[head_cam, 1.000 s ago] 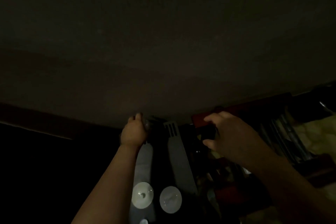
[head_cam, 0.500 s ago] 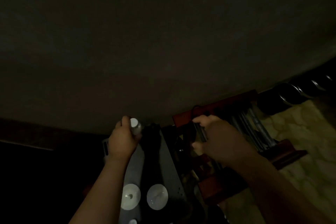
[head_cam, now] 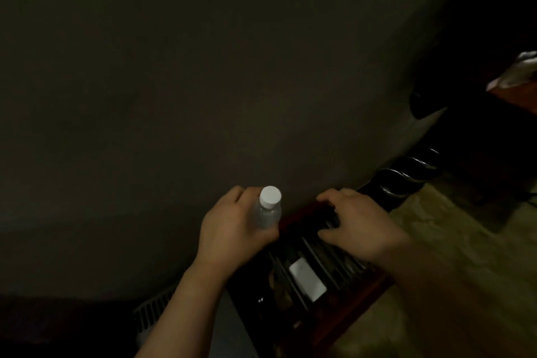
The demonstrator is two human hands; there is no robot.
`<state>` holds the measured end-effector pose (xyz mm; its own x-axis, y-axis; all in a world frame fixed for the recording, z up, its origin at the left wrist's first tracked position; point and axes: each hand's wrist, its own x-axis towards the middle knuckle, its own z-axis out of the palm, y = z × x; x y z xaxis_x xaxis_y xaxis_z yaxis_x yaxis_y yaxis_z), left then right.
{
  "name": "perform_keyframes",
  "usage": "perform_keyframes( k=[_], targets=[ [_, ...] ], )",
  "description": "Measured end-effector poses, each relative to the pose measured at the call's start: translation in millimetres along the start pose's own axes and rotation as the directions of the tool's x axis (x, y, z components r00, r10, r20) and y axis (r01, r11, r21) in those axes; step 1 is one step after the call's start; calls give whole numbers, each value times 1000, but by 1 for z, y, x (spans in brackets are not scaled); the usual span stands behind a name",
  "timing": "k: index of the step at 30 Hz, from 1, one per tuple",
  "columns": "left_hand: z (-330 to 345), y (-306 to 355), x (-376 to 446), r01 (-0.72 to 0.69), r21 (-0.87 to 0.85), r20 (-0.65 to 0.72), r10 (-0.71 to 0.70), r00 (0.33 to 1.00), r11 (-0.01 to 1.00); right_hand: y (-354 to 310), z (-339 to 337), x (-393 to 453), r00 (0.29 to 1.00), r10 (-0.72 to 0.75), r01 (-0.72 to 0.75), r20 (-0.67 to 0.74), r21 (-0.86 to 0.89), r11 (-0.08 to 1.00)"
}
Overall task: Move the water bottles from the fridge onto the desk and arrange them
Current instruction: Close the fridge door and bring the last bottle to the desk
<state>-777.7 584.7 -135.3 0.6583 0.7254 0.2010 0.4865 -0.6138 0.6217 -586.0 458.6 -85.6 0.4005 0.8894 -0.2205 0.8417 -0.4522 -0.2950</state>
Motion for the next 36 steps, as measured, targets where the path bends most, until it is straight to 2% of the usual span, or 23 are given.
perform_keyframes(
  k=[3, 8, 14, 19, 28, 36],
  targets=[
    [-3, 76, 21, -139, -23, 13, 139, 990, 990, 42, -37, -33, 997, 38, -37, -66, 27, 999],
    [28, 207, 47, -288, -107, 24, 292, 956, 951, 133, -95, -94, 967, 136, -126, -213, 63, 990],
    [99, 371, 65, -432, -155, -4, 437, 899, 888, 261, -160, -172, 921, 225, -195, -319, 123, 973],
    [174, 482, 82, -516, -236, -39, 522, 852, 824, 366, -197, -222, 861, 303, -274, -409, 128, 953],
    [291, 626, 119, -552, -335, -40, 574, 818, 764, 516, -244, -271, 765, 476, -446, -433, 177, 877],
    [397, 705, 206, -560, -381, 3, 607, 795, 736, 643, -284, -242, 691, 599, -518, -404, 301, 801]
  ],
)
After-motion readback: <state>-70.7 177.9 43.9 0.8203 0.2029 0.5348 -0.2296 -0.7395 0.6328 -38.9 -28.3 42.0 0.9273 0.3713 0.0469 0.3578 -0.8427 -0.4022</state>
